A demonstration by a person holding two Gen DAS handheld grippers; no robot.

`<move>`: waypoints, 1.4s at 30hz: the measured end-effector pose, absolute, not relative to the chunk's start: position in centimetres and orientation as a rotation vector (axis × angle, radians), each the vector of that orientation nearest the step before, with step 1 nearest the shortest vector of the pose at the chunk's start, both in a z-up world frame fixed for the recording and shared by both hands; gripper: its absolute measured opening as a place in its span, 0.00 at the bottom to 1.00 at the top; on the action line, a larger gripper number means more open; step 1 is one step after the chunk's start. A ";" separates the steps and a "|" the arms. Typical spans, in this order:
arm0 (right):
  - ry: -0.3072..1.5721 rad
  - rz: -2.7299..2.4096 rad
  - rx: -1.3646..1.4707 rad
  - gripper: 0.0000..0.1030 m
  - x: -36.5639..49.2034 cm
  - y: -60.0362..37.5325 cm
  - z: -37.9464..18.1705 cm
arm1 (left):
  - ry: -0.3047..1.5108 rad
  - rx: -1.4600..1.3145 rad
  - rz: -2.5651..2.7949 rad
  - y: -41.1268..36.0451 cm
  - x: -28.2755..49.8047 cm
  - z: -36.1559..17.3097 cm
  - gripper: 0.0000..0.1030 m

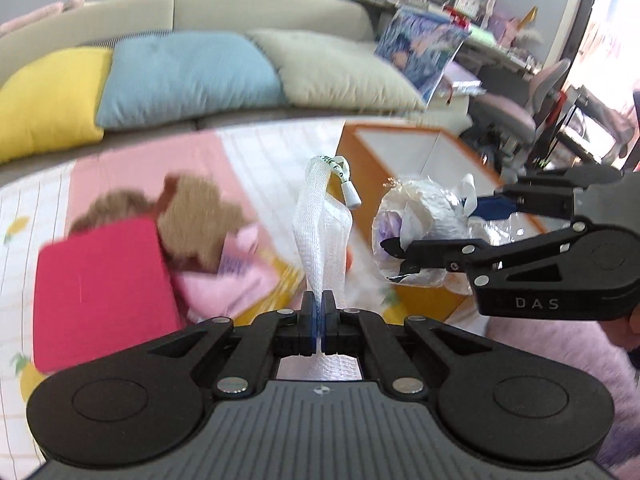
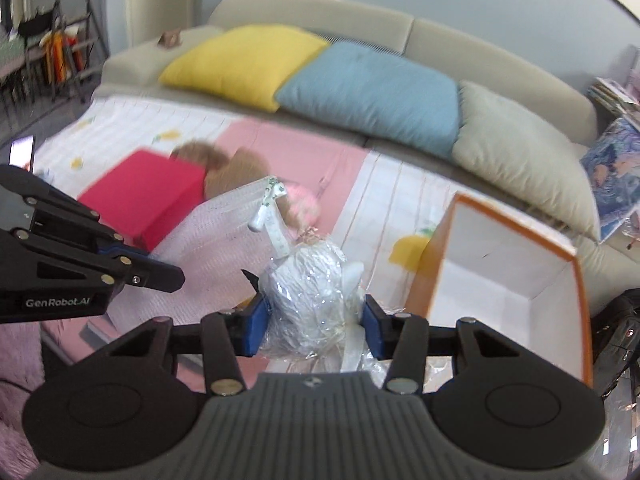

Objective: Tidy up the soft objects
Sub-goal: 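Grasp and lift the clear plastic bag with the right gripper while the left gripper grasps the mesh bag, then carry both bags over the orange box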

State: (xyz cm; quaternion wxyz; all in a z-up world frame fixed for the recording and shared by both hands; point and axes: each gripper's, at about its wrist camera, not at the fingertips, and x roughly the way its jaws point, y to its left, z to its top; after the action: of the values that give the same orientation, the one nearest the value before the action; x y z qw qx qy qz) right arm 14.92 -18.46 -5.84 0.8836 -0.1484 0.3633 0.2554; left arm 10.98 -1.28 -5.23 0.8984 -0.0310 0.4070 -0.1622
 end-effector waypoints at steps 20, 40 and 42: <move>0.806 0.210 -0.032 0.47 22.1 -31.9 -2.9 | 0.846 -0.021 -0.657 -13.6 23.7 -0.3 0.01; 1.019 0.121 -0.081 0.53 26.5 -34.6 -13.3 | 1.136 0.143 -0.571 -20.0 28.4 -9.4 0.03; 1.020 0.127 -0.087 0.53 26.5 -34.5 -13.4 | 1.147 0.142 -0.565 -20.0 28.6 -9.7 0.08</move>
State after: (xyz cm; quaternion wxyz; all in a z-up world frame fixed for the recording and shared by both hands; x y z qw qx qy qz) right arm 26.48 -34.54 -13.36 0.8700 -0.0416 0.4875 0.0607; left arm 28.55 -19.97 -9.73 0.8002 0.0664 0.5347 -0.2632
